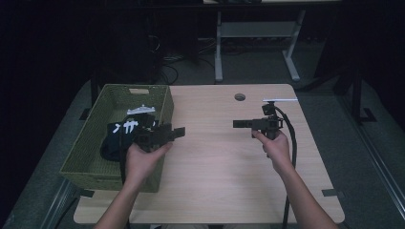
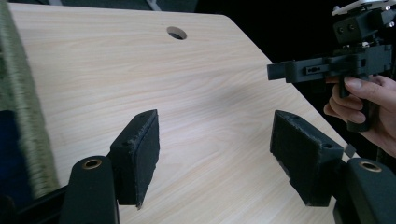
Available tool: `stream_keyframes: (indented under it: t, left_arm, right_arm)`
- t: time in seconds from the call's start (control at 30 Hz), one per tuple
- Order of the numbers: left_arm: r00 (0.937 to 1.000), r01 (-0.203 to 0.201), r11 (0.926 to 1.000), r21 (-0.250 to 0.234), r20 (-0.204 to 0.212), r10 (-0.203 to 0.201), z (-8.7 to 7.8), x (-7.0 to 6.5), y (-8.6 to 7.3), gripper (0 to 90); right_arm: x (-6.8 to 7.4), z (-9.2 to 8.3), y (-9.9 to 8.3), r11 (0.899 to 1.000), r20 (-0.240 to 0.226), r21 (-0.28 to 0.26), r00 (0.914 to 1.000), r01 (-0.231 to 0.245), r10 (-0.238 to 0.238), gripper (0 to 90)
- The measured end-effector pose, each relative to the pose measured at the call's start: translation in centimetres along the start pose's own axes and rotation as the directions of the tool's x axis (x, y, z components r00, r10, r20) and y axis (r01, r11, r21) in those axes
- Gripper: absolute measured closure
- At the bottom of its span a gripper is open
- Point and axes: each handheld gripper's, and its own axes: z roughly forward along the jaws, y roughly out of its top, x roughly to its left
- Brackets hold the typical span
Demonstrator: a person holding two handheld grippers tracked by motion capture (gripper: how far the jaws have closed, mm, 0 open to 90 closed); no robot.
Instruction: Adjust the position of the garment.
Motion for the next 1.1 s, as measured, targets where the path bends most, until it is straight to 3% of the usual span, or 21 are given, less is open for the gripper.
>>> stream_keyframes:
  t: [0.57, 1.1]
  left_arm:
    - [0.9979, 0.000, 0.9999, 0.014, 0.064, -0.001, 3.8, -2.1, -0.7, 28.9]
    - [0.9964, -0.001, 0.9994, 0.034, 0.085, -0.002, 6.1, -3.0, -1.4, 28.3]
  right_arm:
    - [-1.9, -2.4, -1.7, 0.999, 0.029, -0.017, 0.9992, -0.027, 0.028, 29.6]
    - [-4.0, -4.5, -3.2, 0.998, 0.052, -0.031, 0.9971, -0.055, 0.056, 29.1]
